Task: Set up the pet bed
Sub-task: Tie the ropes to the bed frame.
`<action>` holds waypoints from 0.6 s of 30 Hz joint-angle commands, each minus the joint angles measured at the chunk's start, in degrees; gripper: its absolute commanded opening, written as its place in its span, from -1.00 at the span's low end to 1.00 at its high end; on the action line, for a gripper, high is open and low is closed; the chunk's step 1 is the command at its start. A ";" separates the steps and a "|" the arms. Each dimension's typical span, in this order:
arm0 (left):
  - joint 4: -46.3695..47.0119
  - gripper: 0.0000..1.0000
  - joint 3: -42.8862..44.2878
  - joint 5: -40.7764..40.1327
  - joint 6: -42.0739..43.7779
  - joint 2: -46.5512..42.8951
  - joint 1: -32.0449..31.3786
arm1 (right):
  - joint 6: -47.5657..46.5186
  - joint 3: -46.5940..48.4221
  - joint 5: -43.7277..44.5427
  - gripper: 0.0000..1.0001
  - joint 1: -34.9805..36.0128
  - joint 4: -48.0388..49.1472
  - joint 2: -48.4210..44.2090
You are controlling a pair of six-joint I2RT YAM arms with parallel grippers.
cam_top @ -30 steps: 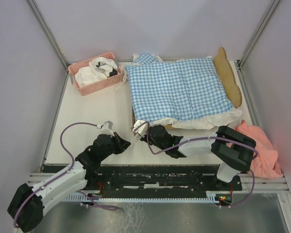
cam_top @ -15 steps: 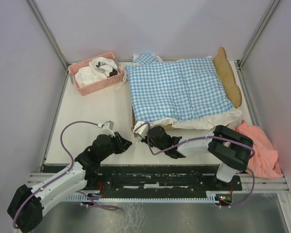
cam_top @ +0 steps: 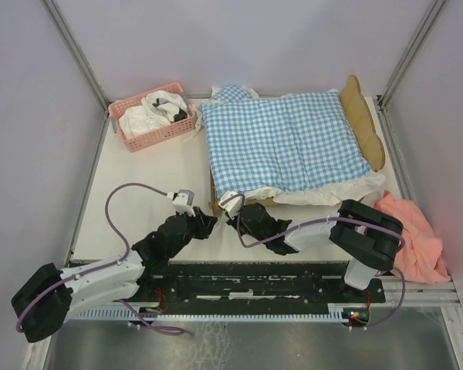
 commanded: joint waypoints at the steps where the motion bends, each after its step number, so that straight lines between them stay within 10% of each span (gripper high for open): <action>1: 11.76 -0.40 3.06 -3.68 5.87 6.26 -1.09 | 3.28 -1.74 2.07 -0.95 -0.06 7.04 -1.36; 18: 21.64 -0.43 6.75 -13.32 7.34 21.87 -4.47 | 3.55 -3.17 0.69 -0.95 -0.02 9.71 -1.82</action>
